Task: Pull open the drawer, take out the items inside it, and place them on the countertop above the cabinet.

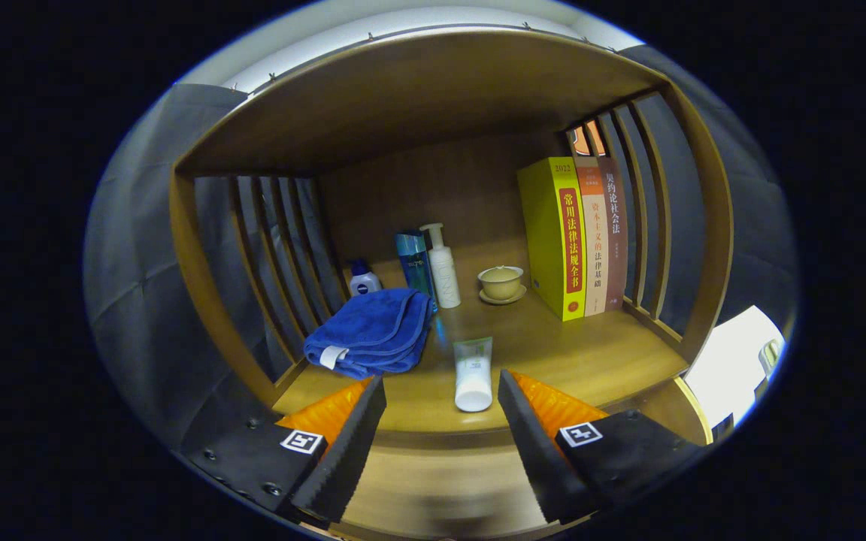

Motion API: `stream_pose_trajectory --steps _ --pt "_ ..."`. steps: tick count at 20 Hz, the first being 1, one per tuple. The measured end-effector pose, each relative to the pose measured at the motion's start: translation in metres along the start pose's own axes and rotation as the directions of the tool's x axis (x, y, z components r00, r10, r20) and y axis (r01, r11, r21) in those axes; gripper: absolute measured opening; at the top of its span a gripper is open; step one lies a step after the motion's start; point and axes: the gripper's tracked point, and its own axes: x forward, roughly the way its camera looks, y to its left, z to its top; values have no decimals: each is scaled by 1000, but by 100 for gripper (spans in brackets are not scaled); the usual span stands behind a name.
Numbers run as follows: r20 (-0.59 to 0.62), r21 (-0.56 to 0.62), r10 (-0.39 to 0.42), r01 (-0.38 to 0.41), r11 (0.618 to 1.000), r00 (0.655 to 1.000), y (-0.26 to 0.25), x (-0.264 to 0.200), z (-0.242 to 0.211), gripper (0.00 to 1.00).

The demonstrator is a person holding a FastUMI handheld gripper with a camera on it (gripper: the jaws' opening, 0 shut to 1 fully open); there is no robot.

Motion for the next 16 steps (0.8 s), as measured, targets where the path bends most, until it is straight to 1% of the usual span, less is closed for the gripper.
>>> stream_pose_trajectory --steps 3,6,10,16 --pt "11 0 11 -11 1000 1000 6 -25 -9 98" --pt "19 -14 16 -16 1000 1000 12 -53 -27 98" --pt "41 -48 -16 18 999 999 9 -92 -56 98" --pt "-8 -76 -48 48 996 999 2 -133 -114 98"
